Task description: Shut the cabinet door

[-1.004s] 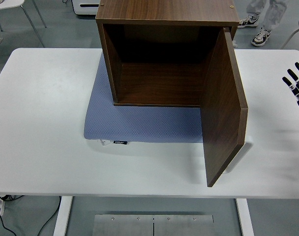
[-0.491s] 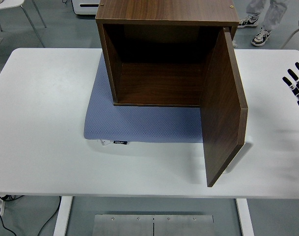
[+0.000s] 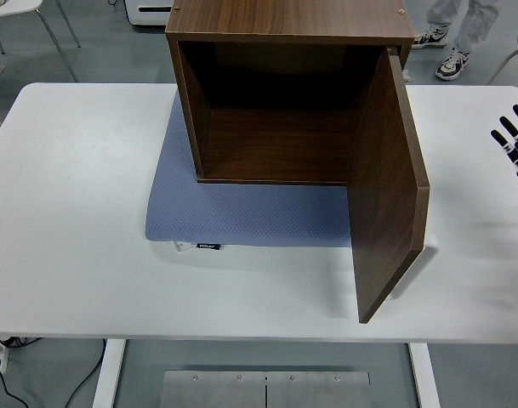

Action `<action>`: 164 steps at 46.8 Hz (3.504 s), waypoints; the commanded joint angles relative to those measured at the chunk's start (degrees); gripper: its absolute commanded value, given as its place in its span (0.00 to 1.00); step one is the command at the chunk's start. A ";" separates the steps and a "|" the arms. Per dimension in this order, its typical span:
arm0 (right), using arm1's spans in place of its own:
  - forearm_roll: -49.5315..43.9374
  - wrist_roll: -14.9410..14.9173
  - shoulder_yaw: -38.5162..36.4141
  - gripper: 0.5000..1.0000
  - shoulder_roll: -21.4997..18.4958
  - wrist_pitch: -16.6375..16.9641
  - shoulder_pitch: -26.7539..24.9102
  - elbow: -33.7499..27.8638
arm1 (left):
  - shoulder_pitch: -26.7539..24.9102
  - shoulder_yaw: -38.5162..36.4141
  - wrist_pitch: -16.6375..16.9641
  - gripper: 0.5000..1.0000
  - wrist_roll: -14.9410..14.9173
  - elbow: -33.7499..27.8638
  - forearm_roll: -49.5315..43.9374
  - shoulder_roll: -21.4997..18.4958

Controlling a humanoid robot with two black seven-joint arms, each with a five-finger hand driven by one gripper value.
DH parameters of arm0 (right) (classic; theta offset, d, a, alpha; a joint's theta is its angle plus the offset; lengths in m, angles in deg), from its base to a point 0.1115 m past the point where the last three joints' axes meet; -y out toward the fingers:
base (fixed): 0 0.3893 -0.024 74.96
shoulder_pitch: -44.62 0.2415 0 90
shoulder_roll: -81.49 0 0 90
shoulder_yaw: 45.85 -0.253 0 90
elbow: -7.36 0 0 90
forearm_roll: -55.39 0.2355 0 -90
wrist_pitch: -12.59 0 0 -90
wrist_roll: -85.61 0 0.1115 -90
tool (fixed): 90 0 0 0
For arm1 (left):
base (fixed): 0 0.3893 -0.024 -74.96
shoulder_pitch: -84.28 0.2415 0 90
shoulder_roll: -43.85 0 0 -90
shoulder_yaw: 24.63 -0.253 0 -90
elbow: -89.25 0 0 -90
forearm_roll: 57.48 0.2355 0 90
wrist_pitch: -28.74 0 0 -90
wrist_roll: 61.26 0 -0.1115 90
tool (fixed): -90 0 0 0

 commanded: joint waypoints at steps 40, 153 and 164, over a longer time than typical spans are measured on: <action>0.09 -0.08 -0.71 1.00 0.63 0.00 -0.09 0.01 | 0.00 0.00 -0.01 1.00 -0.02 0.09 0.01 0.00; 0.17 -0.26 -15.73 1.00 12.85 0.00 -35.86 10.55 | 0.00 0.00 -0.01 1.00 0.06 0.00 0.01 0.00; -0.44 -0.17 -15.38 1.00 12.76 0.00 -37.97 13.80 | 0.00 0.00 -0.01 1.00 -0.02 0.09 0.01 0.00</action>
